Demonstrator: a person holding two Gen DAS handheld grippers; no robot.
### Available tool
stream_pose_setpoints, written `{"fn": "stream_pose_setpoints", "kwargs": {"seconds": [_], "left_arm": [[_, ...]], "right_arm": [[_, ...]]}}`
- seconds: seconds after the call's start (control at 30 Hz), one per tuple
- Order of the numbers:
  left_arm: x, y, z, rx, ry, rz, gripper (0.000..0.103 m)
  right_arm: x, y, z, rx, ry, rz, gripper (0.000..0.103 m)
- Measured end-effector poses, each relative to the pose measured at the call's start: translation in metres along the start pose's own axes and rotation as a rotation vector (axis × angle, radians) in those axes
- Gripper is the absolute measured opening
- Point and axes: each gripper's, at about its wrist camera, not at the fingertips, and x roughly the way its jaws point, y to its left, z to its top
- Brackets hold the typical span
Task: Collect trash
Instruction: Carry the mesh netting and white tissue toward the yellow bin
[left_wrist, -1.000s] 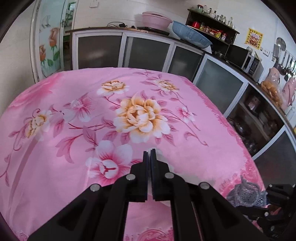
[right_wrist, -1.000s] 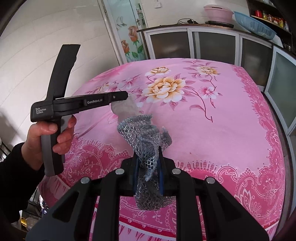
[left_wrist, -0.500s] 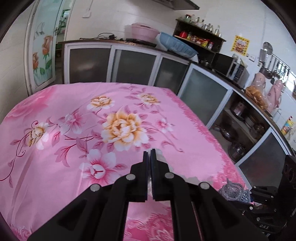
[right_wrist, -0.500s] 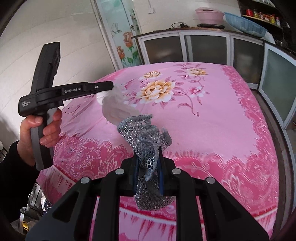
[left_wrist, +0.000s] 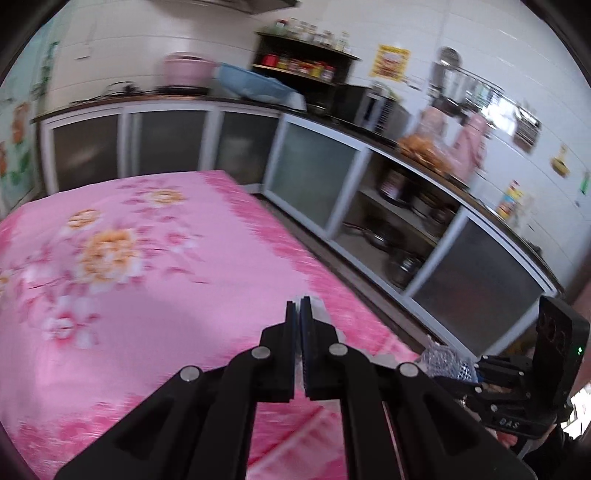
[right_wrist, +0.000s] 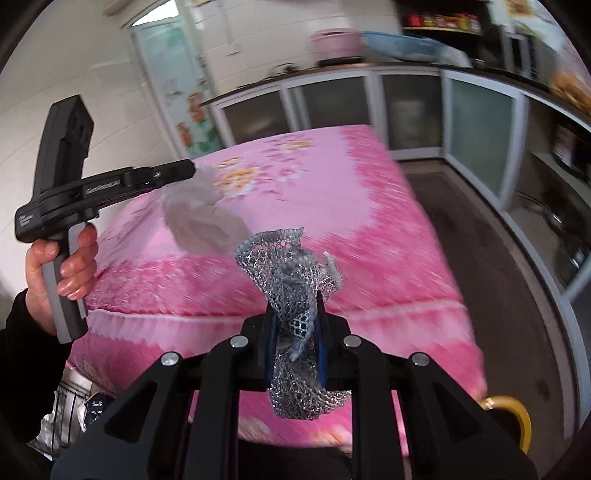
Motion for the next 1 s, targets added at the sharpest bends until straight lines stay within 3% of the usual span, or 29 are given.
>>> {"fn": "stream_pose_setpoints", "kwargs": {"seconds": [0.23, 0.5, 0.8, 1.0], "left_arm": [[0.04, -0.091, -0.012, 0.094, 0.055, -0.146, 0.002], [0.069, -0.169, -0.034, 0.178, 0.11, -0.238, 0.002], [0.108, -0.254, -0.064, 0.264, 0.196, -0.35, 0.002], [0.133, -0.291, -0.084, 0.3, 0.244, -0.381, 0.002]], "right_arm": [[-0.057, -0.063, -0.044, 0.12, -0.022, -0.134, 0.016], [-0.106, -0.117, -0.081, 0.221, -0.073, -0.249, 0.016], [-0.135, -0.172, -0.128, 0.344, -0.086, -0.331, 0.016], [-0.14, -0.202, -0.159, 0.417, -0.066, -0.372, 0.016]]}}
